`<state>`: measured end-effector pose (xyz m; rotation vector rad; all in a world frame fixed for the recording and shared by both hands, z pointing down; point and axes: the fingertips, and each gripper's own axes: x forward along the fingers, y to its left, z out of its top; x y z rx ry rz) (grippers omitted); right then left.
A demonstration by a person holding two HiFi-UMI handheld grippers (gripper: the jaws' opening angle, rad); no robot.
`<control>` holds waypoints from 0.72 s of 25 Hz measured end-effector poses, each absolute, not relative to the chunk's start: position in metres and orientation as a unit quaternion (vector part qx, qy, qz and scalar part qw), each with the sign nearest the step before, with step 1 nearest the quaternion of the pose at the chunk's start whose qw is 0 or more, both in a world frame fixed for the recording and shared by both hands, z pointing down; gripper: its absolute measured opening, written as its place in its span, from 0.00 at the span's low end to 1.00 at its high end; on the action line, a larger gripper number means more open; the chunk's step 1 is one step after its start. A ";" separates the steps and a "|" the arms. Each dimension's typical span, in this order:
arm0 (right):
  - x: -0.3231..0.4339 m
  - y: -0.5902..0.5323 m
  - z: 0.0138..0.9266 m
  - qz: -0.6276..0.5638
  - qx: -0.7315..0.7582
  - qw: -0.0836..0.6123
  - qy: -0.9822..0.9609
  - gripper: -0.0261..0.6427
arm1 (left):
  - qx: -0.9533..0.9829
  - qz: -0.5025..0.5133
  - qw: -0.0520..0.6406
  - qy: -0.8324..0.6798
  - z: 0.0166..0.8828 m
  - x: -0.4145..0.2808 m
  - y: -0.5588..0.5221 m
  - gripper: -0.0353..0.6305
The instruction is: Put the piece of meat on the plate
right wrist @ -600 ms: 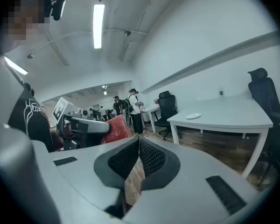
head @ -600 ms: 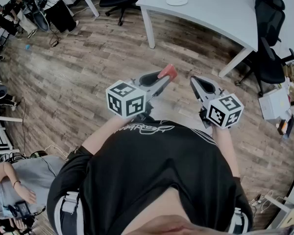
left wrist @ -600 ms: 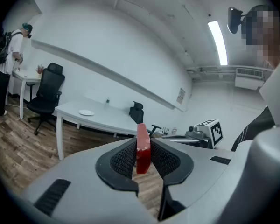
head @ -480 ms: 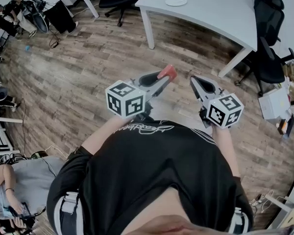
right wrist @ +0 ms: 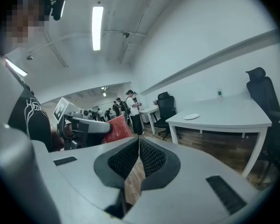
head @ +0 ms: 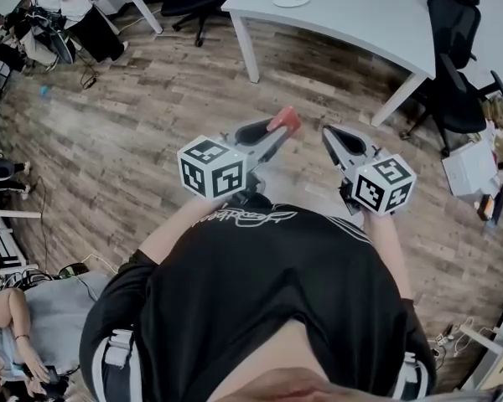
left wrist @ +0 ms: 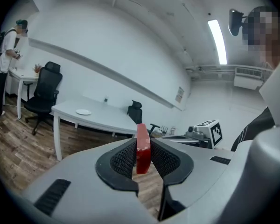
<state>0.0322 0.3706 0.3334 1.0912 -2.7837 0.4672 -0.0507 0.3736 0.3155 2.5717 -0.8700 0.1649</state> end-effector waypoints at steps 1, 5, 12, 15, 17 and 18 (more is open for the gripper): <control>0.033 0.370 0.335 0.158 0.358 0.056 -0.919 0.06 | 0.924 0.059 0.210 -0.313 0.316 -0.049 0.373 0.19; 0.032 0.369 0.339 0.168 0.352 0.050 -0.919 0.06 | 0.923 0.061 0.213 -0.314 0.320 -0.048 0.371 0.19; 0.035 0.364 0.344 0.173 0.367 0.049 -0.913 0.06 | 0.926 0.060 0.214 -0.305 0.323 -0.048 0.367 0.19; 0.039 0.360 0.347 0.182 0.373 0.038 -0.909 0.06 | 0.928 0.060 0.214 -0.299 0.326 -0.046 0.362 0.19; 0.041 0.355 0.349 0.183 0.376 0.036 -0.908 0.06 | 0.929 0.059 0.217 -0.295 0.330 -0.044 0.356 0.19; 0.042 0.353 0.351 0.182 0.378 0.037 -0.907 0.06 | 0.928 0.060 0.220 -0.294 0.332 -0.044 0.353 0.19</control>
